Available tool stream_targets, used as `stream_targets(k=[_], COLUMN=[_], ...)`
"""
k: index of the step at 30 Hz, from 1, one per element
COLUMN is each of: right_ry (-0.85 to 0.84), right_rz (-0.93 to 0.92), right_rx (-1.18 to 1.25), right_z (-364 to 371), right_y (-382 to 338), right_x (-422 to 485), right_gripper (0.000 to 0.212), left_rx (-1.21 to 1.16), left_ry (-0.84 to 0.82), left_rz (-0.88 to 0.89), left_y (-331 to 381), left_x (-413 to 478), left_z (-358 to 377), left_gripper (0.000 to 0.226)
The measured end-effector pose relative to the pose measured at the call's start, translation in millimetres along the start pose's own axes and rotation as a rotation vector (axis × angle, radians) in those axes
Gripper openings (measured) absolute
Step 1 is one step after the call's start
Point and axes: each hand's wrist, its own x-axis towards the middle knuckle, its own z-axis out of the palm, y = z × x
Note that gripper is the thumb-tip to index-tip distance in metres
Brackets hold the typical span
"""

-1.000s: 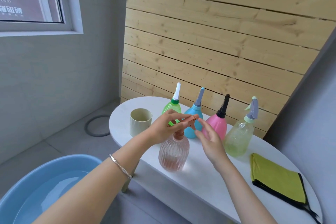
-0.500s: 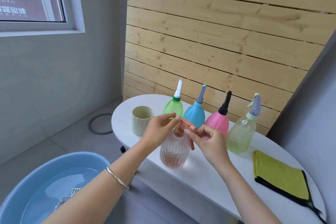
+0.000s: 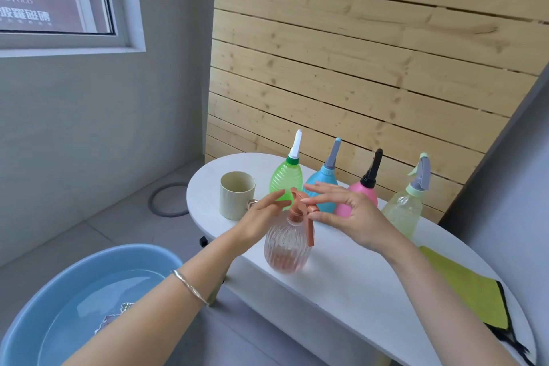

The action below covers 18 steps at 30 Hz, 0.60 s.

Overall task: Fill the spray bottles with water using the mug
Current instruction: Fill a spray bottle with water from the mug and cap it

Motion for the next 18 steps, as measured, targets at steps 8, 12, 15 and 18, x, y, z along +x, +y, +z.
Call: stream_targets(k=[8, 12, 15, 18], right_ry=[0.112, 0.122, -0.077, -0.129], right_rz=[-0.104, -0.189, 0.013, 0.119], right_rx=[-0.144, -0.235, -0.185, -0.184], right_z=[13, 30, 11, -4], right_y=[-7, -14, -17, -15], right_x=[18, 35, 34, 28], right_gripper=[0.022, 0.025, 0.038, 0.047], left_rx=[0.344, 0.345, 0.329, 0.296], left_ry=[-0.089, 0.000, 0.008, 0.013], left_rz=[0.110, 0.162, 0.181, 0.168], left_y=[-25, -33, -35, -37], left_x=[-4, -3, -2, -2], left_z=[-7, -3, -3, -4], left_gripper=[0.081, 0.076, 0.079, 0.085])
